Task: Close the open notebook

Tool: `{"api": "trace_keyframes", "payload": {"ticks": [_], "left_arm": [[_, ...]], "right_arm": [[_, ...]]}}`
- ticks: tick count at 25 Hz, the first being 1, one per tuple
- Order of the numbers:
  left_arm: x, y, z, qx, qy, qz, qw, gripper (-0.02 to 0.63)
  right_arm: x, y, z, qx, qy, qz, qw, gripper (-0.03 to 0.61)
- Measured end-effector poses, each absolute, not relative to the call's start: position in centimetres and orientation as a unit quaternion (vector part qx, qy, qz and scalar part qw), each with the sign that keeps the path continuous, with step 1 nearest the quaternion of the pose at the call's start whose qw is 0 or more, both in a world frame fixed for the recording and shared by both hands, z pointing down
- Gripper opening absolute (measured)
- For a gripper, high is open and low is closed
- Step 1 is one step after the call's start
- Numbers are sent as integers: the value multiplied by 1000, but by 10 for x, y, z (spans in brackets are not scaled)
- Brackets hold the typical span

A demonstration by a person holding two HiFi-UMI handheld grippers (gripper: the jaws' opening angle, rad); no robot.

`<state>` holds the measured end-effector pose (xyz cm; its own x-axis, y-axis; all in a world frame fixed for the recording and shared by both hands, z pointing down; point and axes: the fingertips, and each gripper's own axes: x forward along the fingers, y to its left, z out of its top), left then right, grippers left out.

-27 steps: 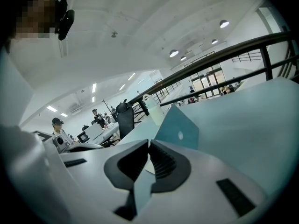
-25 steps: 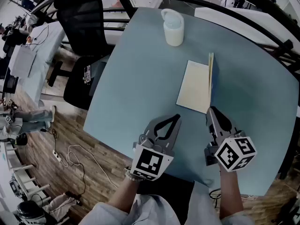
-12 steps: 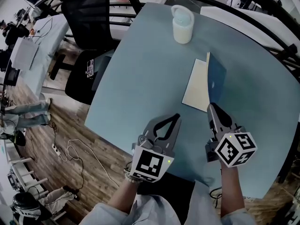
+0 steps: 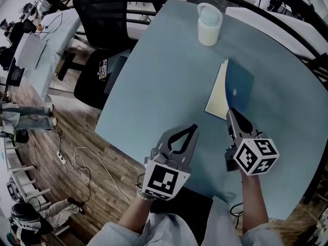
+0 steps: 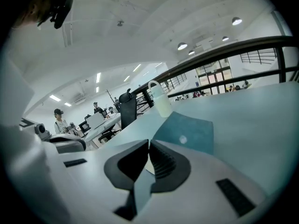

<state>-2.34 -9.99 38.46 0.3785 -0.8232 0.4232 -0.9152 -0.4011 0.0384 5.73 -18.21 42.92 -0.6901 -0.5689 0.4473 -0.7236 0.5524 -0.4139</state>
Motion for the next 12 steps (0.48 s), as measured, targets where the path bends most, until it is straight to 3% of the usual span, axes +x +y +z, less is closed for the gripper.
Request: {"api": "trace_keyframes", "payload": {"ticks": [12], "left_arm": [[-34,-92,383,819,-533,170,128,5]], "right_arm": [[35,-186,457,362,-871,287,169,9]]}}
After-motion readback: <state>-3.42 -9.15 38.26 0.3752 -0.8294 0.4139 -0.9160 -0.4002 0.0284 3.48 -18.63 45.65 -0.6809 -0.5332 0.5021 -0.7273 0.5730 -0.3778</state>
